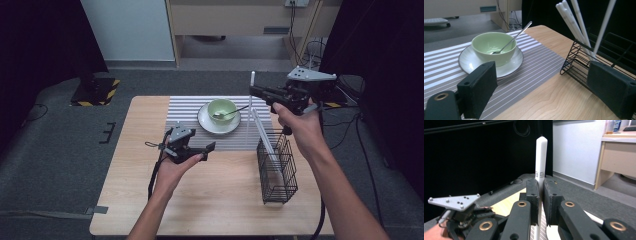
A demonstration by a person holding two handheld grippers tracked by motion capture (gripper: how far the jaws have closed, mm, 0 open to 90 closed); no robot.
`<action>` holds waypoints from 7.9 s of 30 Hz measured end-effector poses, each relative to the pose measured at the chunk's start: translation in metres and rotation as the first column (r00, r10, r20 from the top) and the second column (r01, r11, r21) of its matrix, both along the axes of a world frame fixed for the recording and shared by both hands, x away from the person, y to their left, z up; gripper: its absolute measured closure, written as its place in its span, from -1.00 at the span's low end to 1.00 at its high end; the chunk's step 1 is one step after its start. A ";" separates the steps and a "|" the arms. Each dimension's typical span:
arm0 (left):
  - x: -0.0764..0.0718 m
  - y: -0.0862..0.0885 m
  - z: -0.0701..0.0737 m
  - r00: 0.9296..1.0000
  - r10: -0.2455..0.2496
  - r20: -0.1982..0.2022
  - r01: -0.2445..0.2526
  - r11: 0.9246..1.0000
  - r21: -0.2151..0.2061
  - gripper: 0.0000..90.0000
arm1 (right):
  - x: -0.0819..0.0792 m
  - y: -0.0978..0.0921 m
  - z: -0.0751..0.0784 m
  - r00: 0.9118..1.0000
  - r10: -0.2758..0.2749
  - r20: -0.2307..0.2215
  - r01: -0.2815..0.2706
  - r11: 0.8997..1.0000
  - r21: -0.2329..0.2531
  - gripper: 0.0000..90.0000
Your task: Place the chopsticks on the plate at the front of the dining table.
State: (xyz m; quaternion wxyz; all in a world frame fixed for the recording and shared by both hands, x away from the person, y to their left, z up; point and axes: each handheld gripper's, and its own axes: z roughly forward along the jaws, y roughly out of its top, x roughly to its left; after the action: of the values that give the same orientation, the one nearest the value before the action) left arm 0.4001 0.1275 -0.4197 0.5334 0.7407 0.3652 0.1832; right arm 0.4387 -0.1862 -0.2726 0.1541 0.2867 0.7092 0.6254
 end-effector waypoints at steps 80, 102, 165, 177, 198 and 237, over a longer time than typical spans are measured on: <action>-0.004 -0.046 -0.010 0.979 -0.203 -0.003 0.202 0.978 -0.054 0.65 | 0.004 0.038 -0.015 0.993 0.094 -0.067 -0.088 0.992 0.091 0.87; -0.005 -0.047 -0.017 0.978 -0.207 -0.005 0.207 0.976 -0.062 0.87 | 0.005 0.038 -0.014 0.992 0.104 -0.071 -0.097 0.991 0.090 0.87; -0.001 -0.026 -0.012 0.999 0.023 0.047 -0.020 0.998 -0.063 0.92 | 0.001 -0.074 -0.067 0.943 -0.326 -0.066 0.326 0.945 -0.015 -0.43; 0.010 -0.009 -0.008 0.991 0.132 0.018 -0.130 0.989 -0.068 0.92 | 0.009 -0.121 -0.124 0.847 -0.515 -0.131 0.506 0.857 -0.100 -0.56; 0.019 -0.001 -0.006 0.966 0.255 0.029 -0.254 0.967 -0.025 0.92 | 0.004 -0.137 -0.222 0.740 -0.630 -0.236 0.561 0.771 -0.302 -0.55; 0.027 -0.010 -0.024 0.947 0.320 0.002 -0.320 0.947 -0.022 0.92 | -0.004 -0.120 -0.278 0.716 -0.657 -0.236 0.499 0.718 -0.486 -0.73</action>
State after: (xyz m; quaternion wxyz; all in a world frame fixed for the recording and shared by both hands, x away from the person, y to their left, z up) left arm 0.4269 0.1171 -0.4438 0.5056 0.6653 0.4808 0.2654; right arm 0.4347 -0.3061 -0.5509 0.2538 0.5807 0.7048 0.3188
